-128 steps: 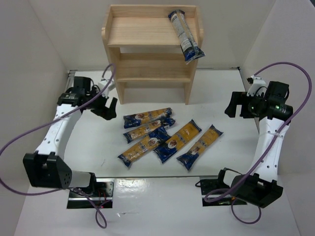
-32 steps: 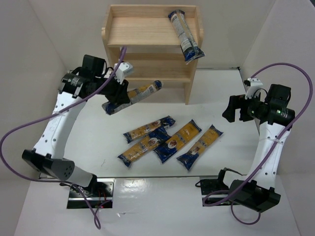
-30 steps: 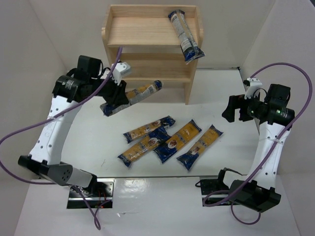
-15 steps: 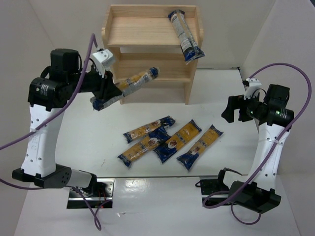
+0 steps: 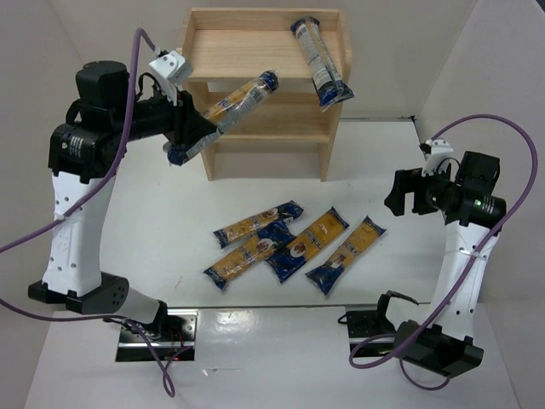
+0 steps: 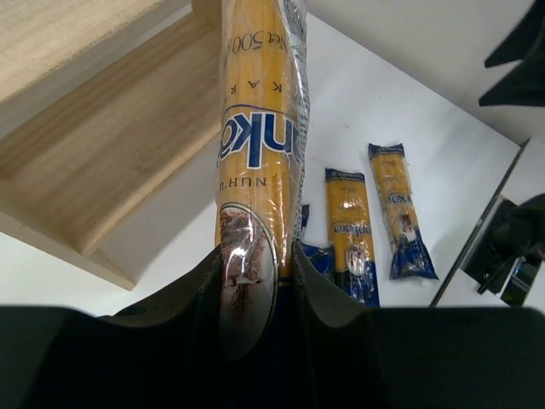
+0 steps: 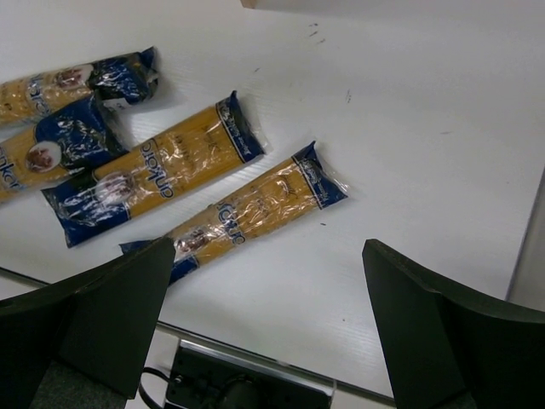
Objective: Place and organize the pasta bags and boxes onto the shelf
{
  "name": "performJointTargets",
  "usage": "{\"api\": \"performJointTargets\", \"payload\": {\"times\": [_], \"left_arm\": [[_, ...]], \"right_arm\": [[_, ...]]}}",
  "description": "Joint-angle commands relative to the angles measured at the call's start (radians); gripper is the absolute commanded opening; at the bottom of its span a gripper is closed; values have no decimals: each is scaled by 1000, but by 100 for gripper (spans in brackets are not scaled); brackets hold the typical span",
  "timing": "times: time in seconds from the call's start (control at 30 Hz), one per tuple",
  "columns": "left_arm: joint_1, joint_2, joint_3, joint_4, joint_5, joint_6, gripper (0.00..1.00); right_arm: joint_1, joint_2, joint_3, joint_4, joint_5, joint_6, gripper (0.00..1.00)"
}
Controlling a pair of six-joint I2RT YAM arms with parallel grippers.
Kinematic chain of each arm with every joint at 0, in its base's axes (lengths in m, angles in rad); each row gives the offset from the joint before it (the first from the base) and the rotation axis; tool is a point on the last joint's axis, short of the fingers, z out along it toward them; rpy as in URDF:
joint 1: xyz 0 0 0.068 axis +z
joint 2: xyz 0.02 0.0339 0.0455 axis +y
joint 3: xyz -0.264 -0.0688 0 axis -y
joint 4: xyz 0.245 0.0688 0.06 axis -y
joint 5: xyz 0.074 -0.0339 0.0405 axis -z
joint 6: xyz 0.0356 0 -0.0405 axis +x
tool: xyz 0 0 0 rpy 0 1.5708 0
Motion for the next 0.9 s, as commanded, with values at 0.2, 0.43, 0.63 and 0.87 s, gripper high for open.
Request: {"api": "performJointTargets", "payload": {"times": [0.2, 0.43, 0.63, 0.87], "left_arm": [[1, 98, 176, 250, -130, -121, 0], [1, 232, 357, 218, -225, -170, 0], [1, 321, 482, 193, -337, -198, 0], [1, 414, 624, 173, -483, -207, 0]], "right_arm": [[8, -86, -99, 92, 74, -5, 100], [8, -106, -117, 103, 83, 13, 100], [8, -115, -117, 103, 94, 13, 100], [8, -124, -117, 112, 122, 22, 100]]}}
